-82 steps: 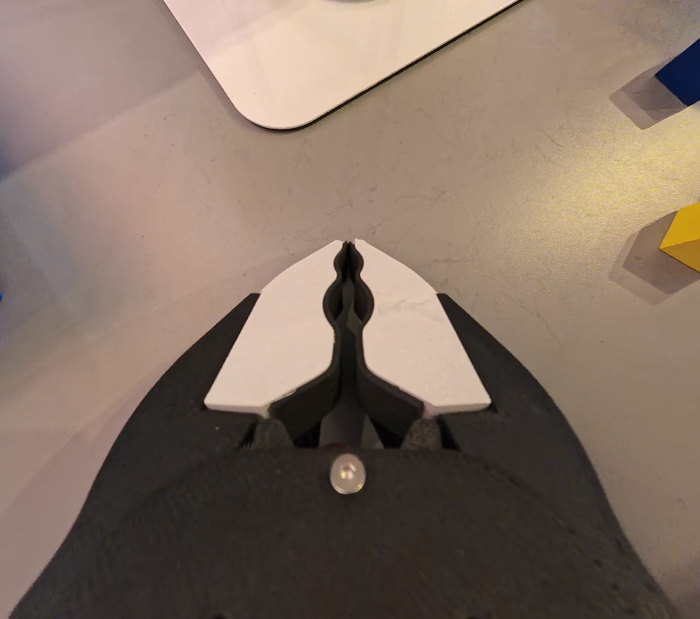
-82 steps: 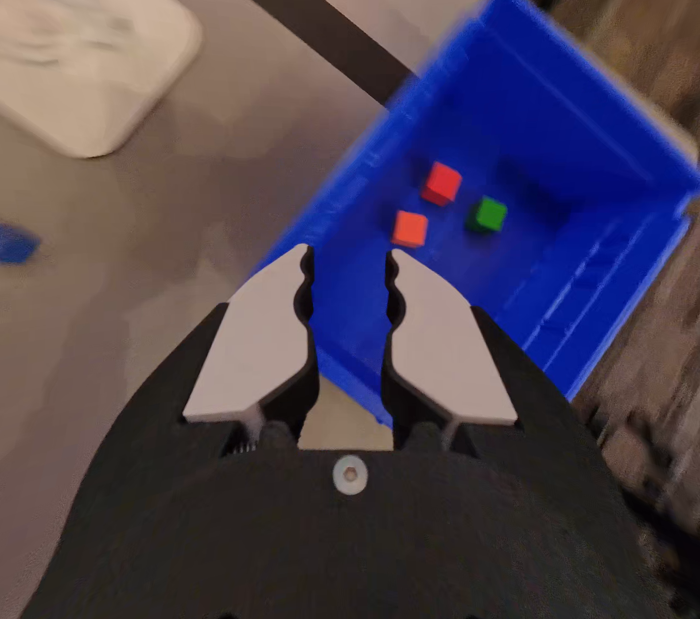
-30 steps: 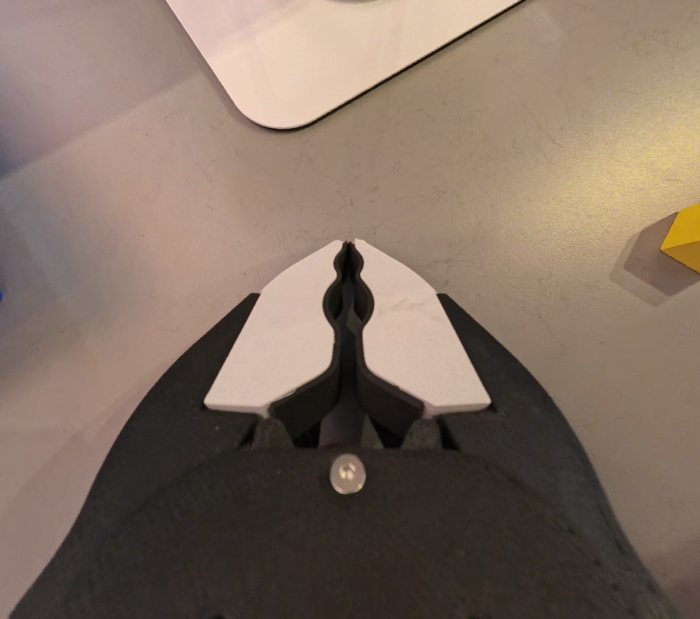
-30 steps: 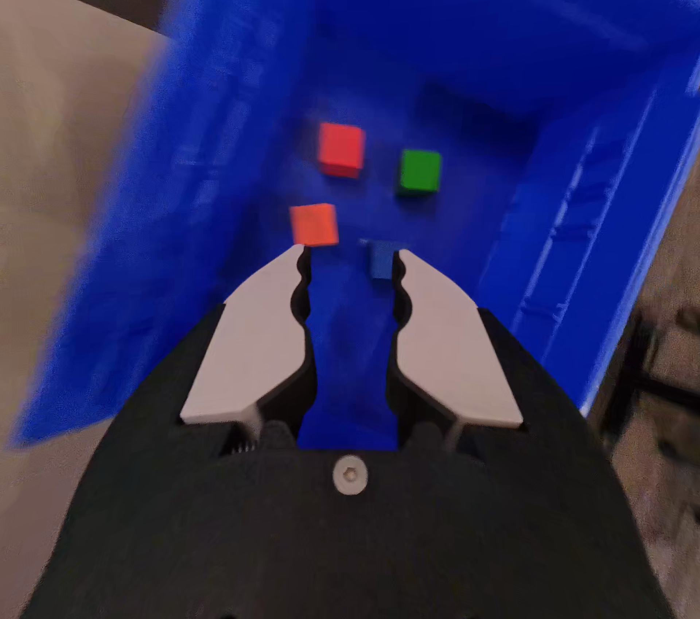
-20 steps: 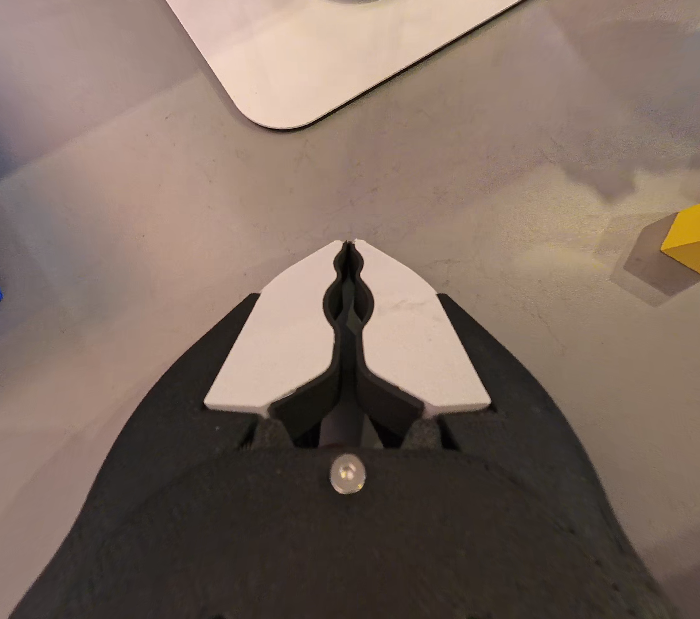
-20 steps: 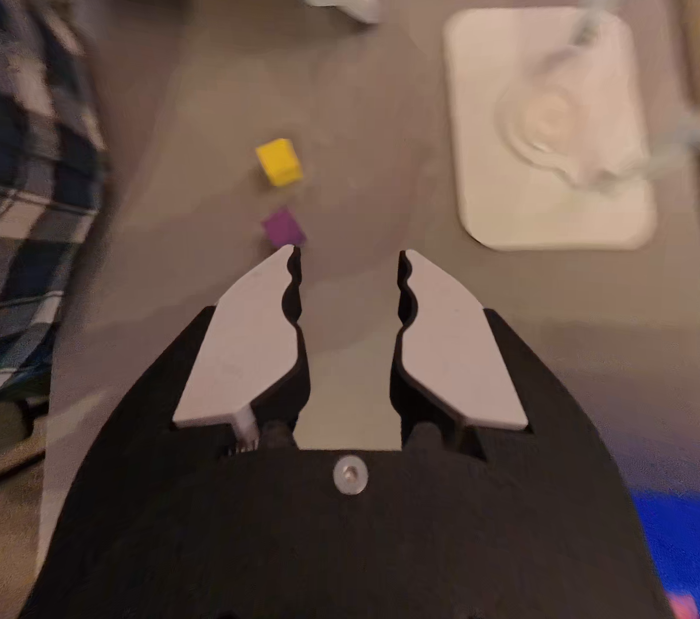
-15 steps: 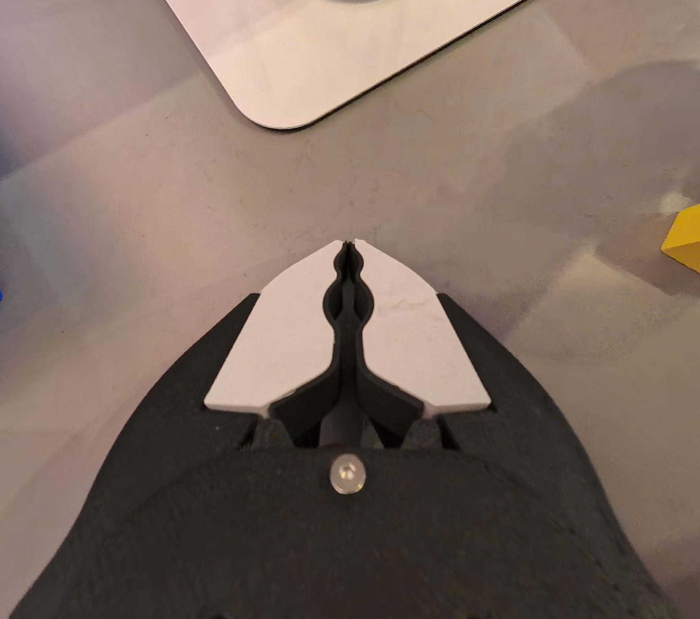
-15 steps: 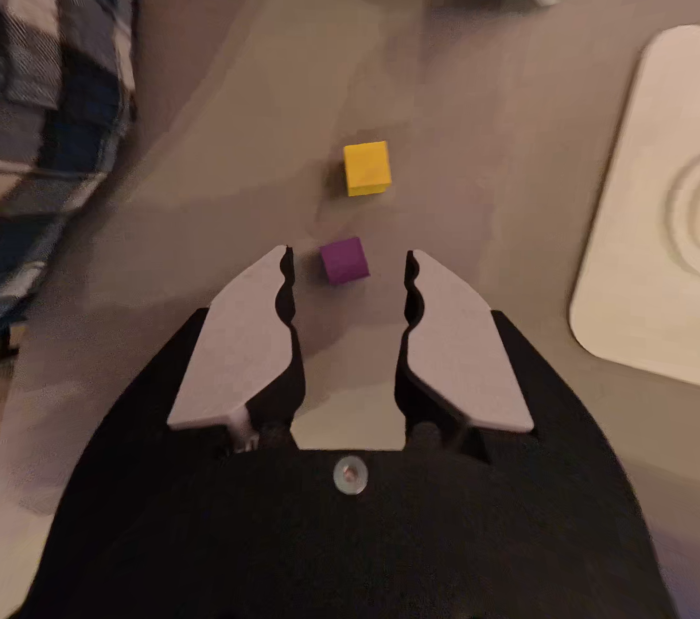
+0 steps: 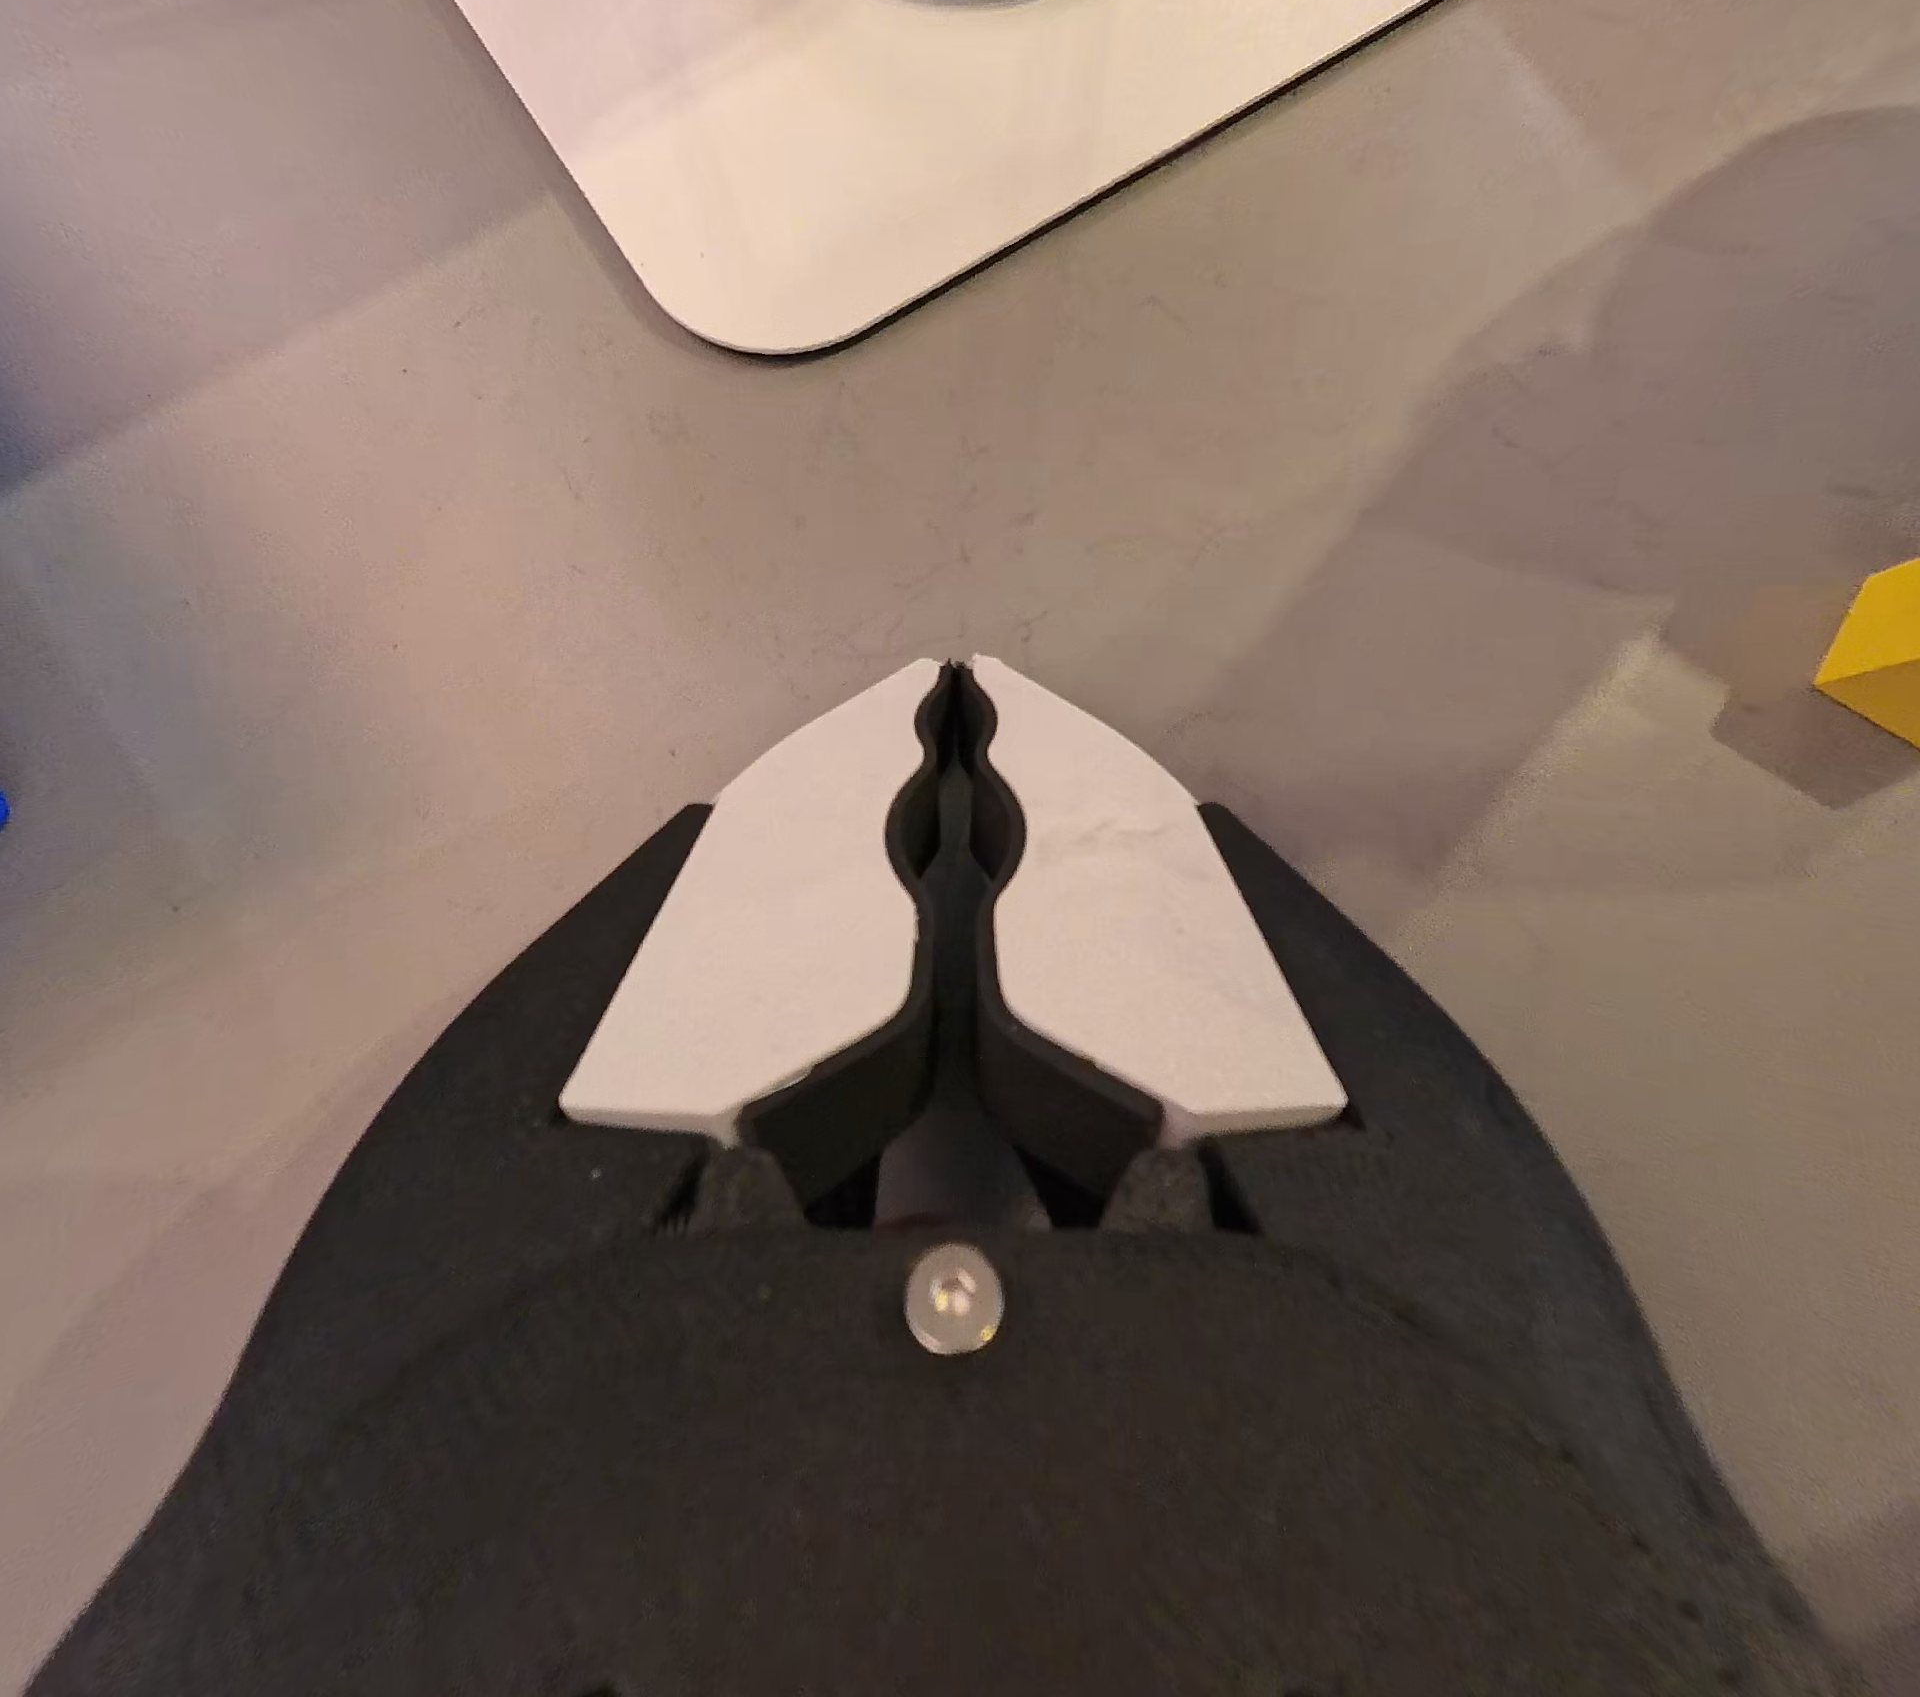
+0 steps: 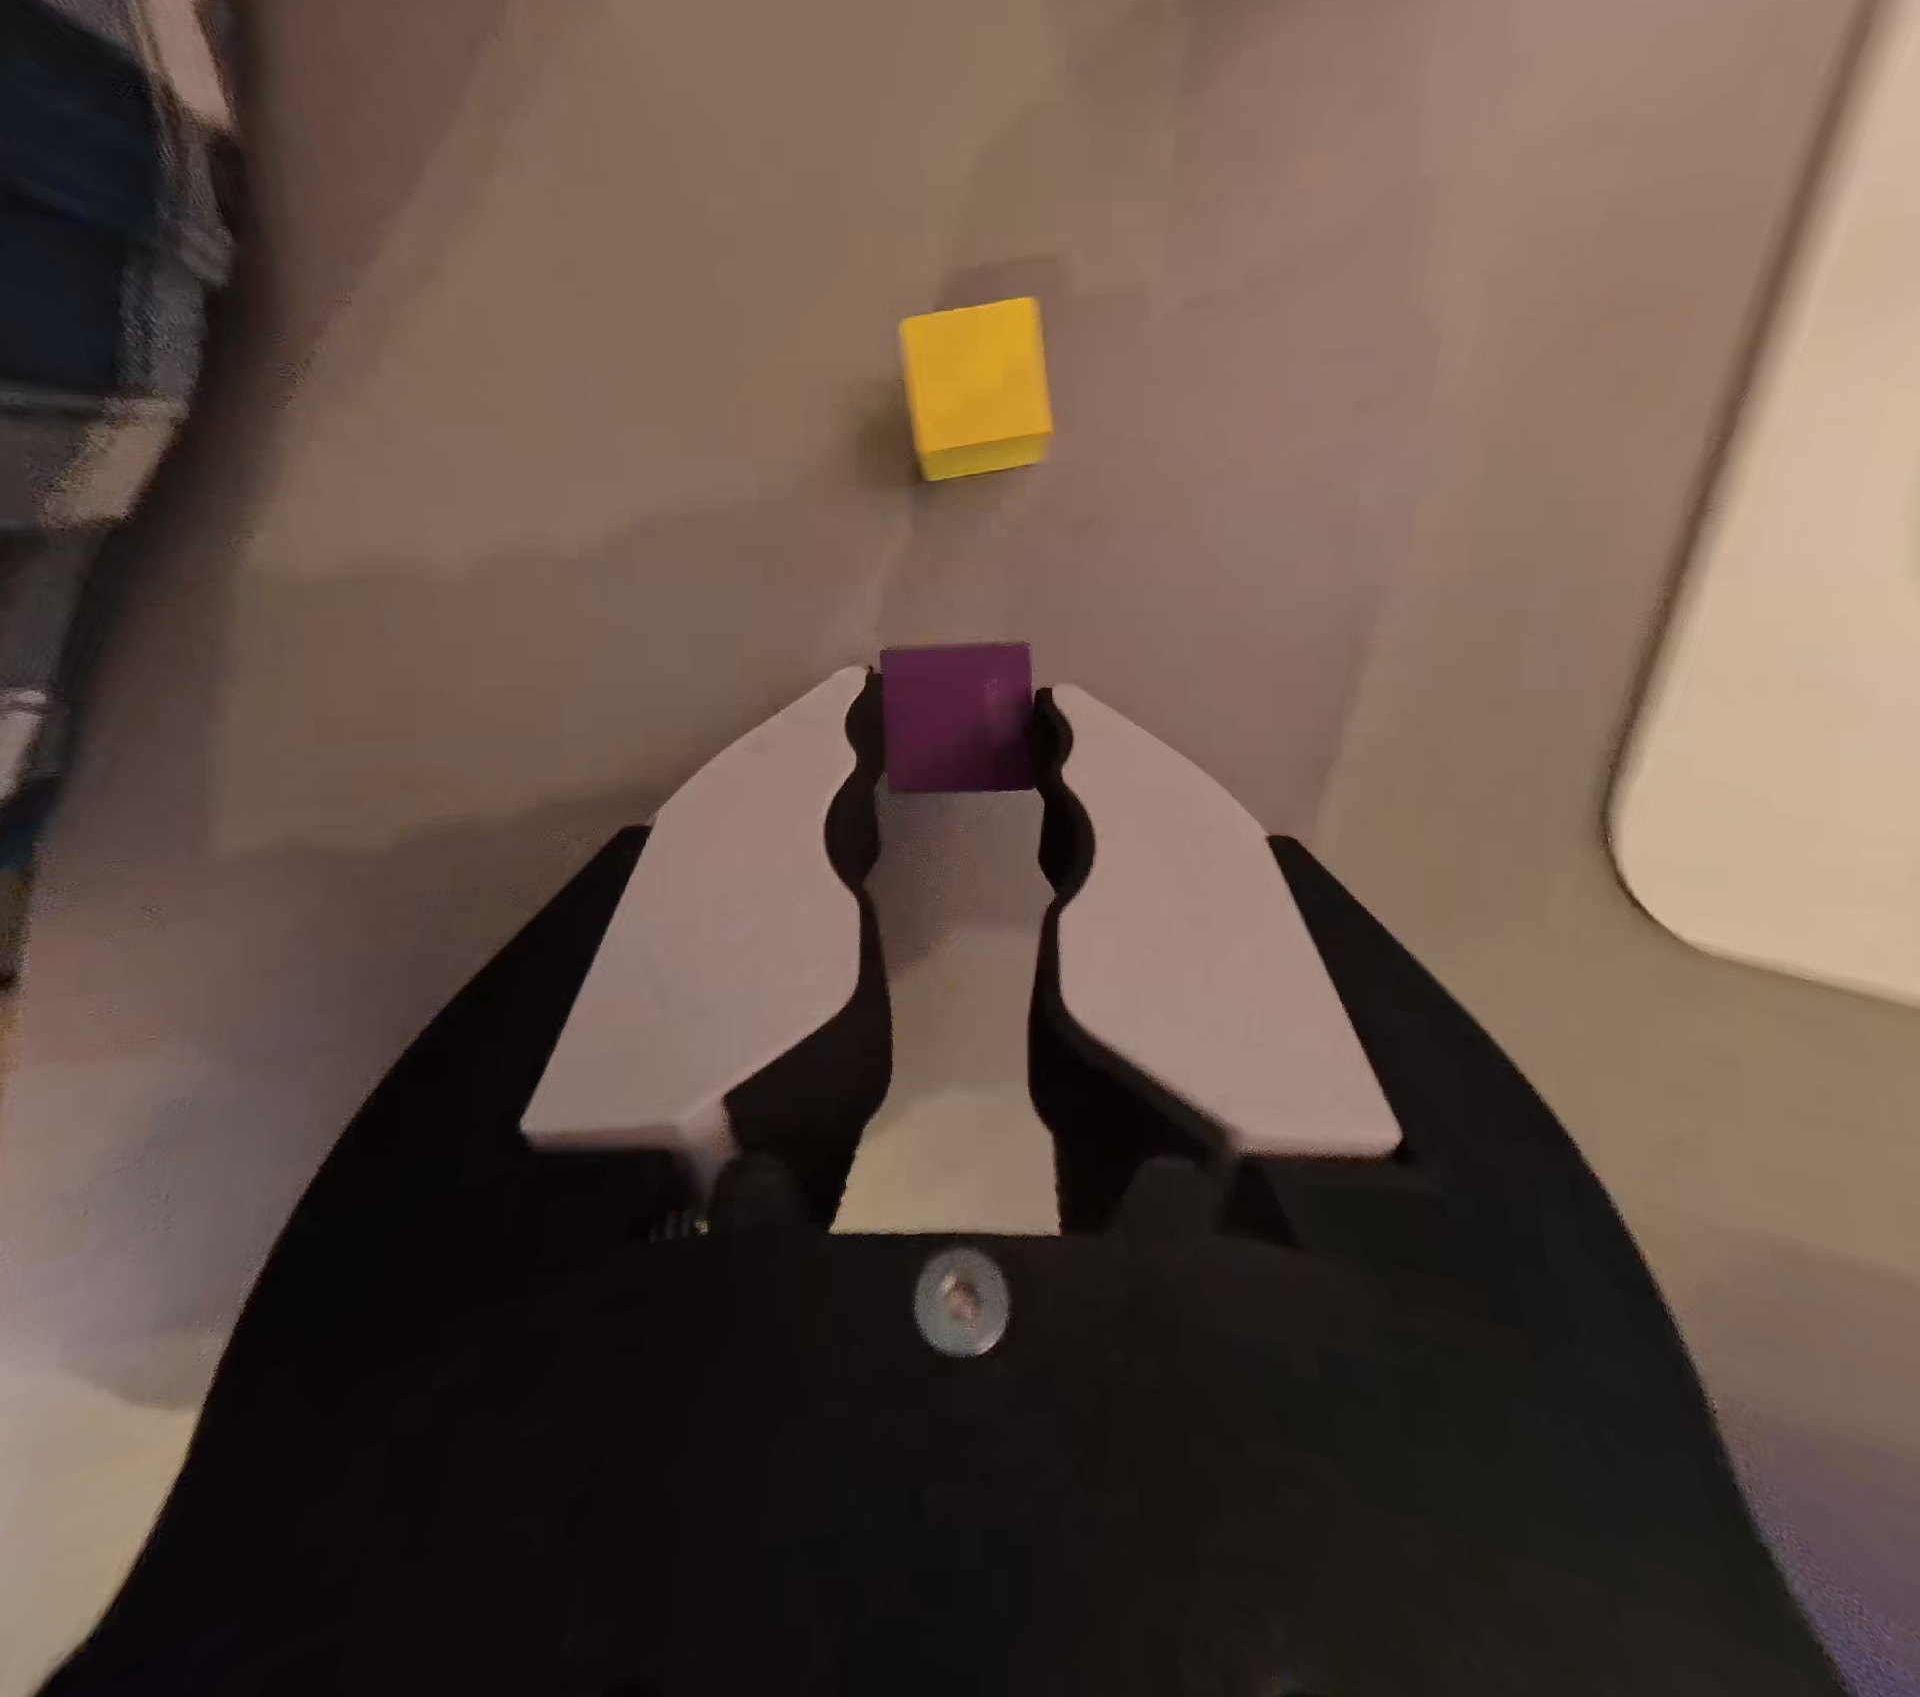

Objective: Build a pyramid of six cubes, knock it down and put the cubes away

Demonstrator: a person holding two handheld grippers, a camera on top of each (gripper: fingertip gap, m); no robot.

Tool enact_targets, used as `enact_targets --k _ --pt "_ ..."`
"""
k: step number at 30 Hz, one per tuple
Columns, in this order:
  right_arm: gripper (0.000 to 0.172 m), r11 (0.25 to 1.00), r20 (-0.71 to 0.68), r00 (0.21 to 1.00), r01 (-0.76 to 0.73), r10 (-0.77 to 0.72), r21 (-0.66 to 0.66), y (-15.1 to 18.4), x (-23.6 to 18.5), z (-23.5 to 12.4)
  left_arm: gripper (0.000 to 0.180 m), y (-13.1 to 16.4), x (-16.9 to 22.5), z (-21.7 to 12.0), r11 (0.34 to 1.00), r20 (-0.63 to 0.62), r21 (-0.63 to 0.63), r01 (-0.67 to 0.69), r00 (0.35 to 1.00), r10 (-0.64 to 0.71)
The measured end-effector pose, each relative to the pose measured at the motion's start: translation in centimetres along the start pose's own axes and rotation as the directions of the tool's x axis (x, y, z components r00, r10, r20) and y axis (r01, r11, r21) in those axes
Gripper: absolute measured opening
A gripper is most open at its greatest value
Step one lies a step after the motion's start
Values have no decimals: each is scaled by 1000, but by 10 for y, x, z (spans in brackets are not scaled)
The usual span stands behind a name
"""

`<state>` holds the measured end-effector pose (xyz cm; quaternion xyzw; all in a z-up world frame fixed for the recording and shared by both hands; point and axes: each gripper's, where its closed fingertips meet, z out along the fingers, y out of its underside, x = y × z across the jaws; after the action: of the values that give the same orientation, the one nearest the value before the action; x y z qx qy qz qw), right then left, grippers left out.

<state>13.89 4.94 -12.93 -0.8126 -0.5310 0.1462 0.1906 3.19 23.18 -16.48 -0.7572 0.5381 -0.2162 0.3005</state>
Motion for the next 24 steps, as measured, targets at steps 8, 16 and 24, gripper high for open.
enact_targets --k 8,16,24 --pt "27 839 -450 709 -443 543 315 90 108 -190 0 0 0 0 1000 -1 0 1 1000 -1" --pt "28 578 -490 396 -758 777 303 245 144 -199 0 0 0 0 1000 -2 0 2 1000 -2" --pt "28 532 -414 427 -826 804 183 273 145 -135 0 0 0 0 1000 -2 0 2 1000 -2"
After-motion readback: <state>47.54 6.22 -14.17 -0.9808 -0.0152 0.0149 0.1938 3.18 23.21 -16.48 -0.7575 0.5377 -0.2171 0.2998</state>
